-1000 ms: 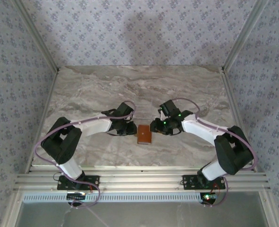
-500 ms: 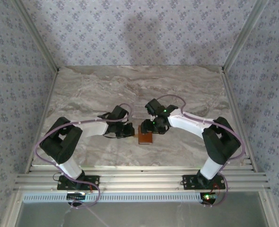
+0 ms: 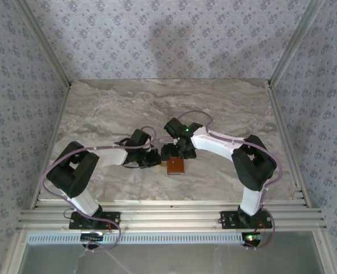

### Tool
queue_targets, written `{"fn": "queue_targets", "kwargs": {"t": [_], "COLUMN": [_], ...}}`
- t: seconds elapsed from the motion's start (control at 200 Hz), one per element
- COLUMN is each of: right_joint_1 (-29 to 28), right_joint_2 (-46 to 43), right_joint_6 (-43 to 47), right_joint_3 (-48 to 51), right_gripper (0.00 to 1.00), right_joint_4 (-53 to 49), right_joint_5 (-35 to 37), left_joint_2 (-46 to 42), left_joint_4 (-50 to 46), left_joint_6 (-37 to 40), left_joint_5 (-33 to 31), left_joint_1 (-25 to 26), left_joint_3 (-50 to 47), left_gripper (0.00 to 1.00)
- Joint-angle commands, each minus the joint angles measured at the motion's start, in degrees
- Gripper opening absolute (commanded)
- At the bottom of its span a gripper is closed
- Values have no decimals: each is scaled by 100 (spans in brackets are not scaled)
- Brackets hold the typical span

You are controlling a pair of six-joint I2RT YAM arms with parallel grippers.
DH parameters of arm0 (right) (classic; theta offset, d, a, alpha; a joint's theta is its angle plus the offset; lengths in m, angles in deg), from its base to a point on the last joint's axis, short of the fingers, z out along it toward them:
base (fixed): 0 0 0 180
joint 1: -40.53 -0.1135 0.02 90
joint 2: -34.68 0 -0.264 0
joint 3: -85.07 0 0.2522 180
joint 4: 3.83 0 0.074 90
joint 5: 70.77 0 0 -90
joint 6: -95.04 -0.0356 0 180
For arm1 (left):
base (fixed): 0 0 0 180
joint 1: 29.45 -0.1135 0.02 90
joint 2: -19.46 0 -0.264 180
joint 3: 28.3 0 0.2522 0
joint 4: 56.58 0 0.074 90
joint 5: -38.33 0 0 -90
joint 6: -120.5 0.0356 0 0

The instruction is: Take the credit cards out of the card holder

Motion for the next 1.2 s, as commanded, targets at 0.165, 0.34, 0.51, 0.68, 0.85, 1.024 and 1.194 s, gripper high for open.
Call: {"fn": "queue_targets", "kwargs": {"t": [0.165, 0.34, 0.51, 0.68, 0.85, 1.024, 1.194], "right_joint_1": [-34, -36, -16, 48, 172, 290, 482], "right_joint_2": [408, 536, 395, 100, -194, -434, -666], "right_joint_6": [-156, -160, -162, -166, -134, -107, -81], "right_joint_3": [-242, -239, -198, -92, 61, 231, 556], "right_gripper": [94, 93, 91, 88, 85, 79, 58], "right_joint_4": [-141, -158, -255, -393, -452, -484, -388], "right_joint_5": [53, 80, 152, 312, 310, 295, 161], "left_joint_2": [12, 21, 3, -70, -66, -101, -171], "left_joint_4": [206, 103, 56, -107, -258, -461, -771], "left_joint_6": [41, 89, 104, 181, 241, 313, 403], "left_joint_5": [182, 173, 147, 60, 33, -49, -224], "left_joint_1": [-24, -46, -66, -80, -107, -115, -149], "left_joint_3": [-129, -100, -85, -59, 13, 111, 228], "left_gripper": [8, 8, 8, 7, 7, 7, 7]}}
